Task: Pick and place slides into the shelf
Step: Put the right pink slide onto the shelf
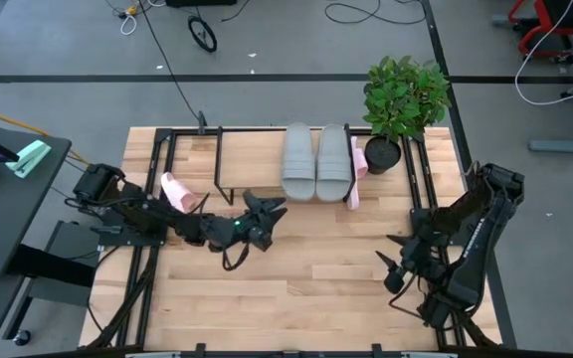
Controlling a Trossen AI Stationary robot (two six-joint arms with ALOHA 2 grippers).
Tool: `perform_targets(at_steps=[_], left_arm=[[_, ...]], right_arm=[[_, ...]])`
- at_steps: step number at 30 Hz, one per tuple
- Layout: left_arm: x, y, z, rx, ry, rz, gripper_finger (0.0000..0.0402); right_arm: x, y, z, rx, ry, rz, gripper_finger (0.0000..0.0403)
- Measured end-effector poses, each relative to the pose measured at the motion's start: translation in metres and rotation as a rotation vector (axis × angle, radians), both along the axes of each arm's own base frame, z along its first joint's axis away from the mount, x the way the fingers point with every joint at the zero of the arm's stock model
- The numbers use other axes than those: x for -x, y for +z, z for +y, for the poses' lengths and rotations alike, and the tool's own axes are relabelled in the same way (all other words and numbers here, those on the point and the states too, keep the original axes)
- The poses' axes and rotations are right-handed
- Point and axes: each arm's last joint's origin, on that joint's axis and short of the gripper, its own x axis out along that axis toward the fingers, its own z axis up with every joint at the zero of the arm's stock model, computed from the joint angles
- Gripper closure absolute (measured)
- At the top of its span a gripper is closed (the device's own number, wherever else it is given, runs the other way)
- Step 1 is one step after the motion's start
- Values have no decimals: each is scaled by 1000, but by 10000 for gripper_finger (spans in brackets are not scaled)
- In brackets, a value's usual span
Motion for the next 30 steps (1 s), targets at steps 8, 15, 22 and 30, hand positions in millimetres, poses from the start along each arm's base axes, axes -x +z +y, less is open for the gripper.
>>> perform_targets(at_steps=[8, 15, 22, 30], left_arm=[[19, 12, -30, 99, 26, -91, 215], [31, 22, -47, 175, -36, -151, 224], [32, 19, -46, 135, 12, -107, 230], [34, 2, -46, 173, 36, -17, 233]], right_arm=[[7, -60, -15, -134, -19, -251, 146], [-16, -78, -12, -58, 73, -362, 145], [-69, -55, -14, 116, 29, -303, 145], [-115, -14, -20, 208, 74, -104, 192]])
